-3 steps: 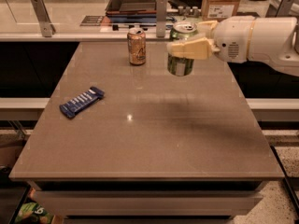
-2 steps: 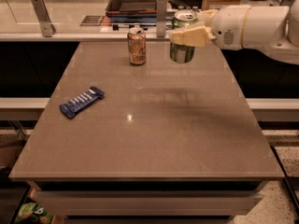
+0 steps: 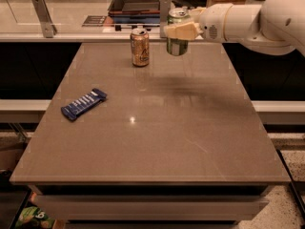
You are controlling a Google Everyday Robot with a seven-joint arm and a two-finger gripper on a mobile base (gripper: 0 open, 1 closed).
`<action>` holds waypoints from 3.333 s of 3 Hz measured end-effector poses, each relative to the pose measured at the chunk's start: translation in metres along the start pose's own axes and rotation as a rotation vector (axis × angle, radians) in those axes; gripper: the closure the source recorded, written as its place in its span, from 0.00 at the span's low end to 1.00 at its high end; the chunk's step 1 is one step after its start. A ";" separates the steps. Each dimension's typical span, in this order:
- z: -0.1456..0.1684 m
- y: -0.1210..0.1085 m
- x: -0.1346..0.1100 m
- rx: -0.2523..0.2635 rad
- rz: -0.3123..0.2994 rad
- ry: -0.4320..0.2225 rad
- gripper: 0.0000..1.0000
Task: Move green can near orange can
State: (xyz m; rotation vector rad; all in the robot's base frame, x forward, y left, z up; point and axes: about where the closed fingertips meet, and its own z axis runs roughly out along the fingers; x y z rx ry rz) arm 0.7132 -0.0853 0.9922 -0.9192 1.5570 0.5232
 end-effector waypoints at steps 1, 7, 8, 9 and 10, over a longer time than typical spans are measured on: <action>0.026 -0.019 0.020 0.025 0.009 -0.001 1.00; 0.091 -0.029 0.081 0.060 0.043 -0.012 0.36; 0.094 -0.027 0.081 0.056 0.044 -0.012 0.12; 0.096 -0.025 0.081 0.052 0.044 -0.013 0.00; 0.096 -0.025 0.081 0.052 0.044 -0.013 0.00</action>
Offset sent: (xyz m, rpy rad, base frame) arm 0.0819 0.0081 -0.0681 0.0137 -0.0090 -0.0908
